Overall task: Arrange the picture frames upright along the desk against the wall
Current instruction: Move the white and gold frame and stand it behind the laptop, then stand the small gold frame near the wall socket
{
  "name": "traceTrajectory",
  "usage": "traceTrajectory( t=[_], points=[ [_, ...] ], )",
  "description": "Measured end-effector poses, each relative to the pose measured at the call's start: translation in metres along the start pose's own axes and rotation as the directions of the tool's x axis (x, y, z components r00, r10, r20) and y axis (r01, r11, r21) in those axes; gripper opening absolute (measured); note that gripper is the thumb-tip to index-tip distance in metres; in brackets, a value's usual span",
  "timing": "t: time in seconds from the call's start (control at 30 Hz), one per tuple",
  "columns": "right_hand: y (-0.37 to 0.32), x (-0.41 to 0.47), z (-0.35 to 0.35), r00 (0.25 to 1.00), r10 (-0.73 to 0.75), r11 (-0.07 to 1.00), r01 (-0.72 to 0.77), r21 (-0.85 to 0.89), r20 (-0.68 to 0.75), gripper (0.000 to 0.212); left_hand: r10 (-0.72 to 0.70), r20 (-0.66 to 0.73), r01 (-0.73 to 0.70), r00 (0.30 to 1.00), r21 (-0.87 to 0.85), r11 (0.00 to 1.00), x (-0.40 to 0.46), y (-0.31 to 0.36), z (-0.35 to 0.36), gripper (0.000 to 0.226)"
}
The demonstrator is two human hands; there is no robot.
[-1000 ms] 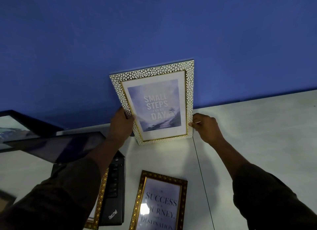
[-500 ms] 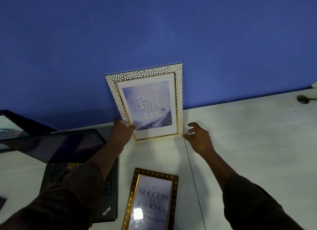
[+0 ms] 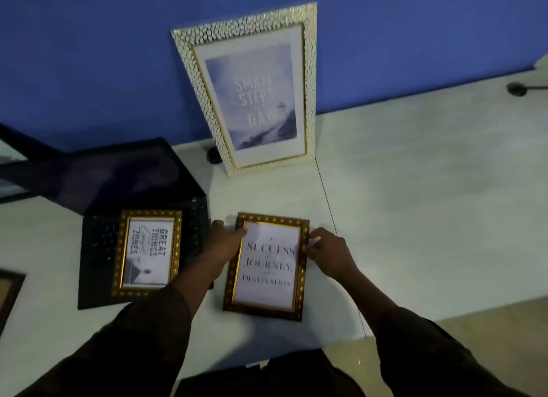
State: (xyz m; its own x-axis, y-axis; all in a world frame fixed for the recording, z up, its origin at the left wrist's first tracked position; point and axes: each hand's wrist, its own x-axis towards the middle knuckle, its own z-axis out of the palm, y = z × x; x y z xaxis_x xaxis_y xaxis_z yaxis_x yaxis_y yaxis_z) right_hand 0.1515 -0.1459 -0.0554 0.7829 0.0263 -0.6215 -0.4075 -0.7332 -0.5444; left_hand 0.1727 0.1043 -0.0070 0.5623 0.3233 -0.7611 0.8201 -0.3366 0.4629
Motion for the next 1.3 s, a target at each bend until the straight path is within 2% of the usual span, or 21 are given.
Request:
traceTrajectory(
  t=[0.13,0.23,0.37,0.43,0.5,0.6,0.8,0.97,1.2,1.3],
  points=[
    [0.0,-0.033,0.027,0.994,0.079,0.994,-0.074,0.076,-0.072,0.018,-0.05,0.026,0.05,0.998,0.012,0.999,-0.016,-0.035,0.003,0.073],
    [-0.002,-0.045,0.04,0.983,0.147,0.983,-0.133,0.129,-0.106,0.024,-0.058,0.06,0.06,0.996,-0.024,0.998,-0.02,-0.055,0.007,0.045],
    [-0.003,-0.056,0.041,0.971,0.217,0.943,-0.181,0.28,-0.104,0.024,-0.082,0.09,0.091,0.993,-0.106,0.99,-0.026,-0.065,0.006,0.035],
    [-0.002,-0.058,0.037,0.971,0.227,0.924,-0.19,0.331,-0.077,0.02,-0.06,0.137,0.079,0.989,-0.142,0.987,-0.037,-0.057,0.004,0.02],
    [-0.001,-0.058,0.037,0.976,0.211,0.928,-0.182,0.326,-0.057,0.024,-0.014,0.147,0.039,0.989,-0.172,0.984,-0.038,-0.056,0.002,0.024],
    [-0.011,-0.062,0.039,0.977,0.205,0.917,-0.17,0.361,-0.063,0.037,0.075,0.133,-0.047,0.988,-0.202,0.978,-0.045,-0.055,-0.009,0.017],
    [-0.06,-0.073,0.054,0.984,0.084,0.944,-0.027,0.33,-0.159,0.038,0.144,0.07,-0.113,0.987,-0.332,0.937,-0.055,-0.082,-0.057,0.018],
    [-0.136,-0.095,0.097,0.98,-0.085,0.955,0.131,0.267,-0.177,0.034,0.204,-0.049,-0.205,0.978,-0.438,0.875,-0.066,-0.134,-0.139,0.022],
    [-0.251,-0.148,0.206,0.96,-0.234,0.93,0.267,0.253,-0.153,0.026,0.31,-0.199,-0.366,0.93,-0.407,0.837,-0.087,-0.244,-0.289,0.022],
    [-0.304,-0.172,0.255,0.927,-0.353,0.903,0.373,0.215,-0.126,0.025,0.319,-0.271,-0.404,0.908,-0.369,0.837,-0.106,-0.294,-0.35,0.021]
  ],
)
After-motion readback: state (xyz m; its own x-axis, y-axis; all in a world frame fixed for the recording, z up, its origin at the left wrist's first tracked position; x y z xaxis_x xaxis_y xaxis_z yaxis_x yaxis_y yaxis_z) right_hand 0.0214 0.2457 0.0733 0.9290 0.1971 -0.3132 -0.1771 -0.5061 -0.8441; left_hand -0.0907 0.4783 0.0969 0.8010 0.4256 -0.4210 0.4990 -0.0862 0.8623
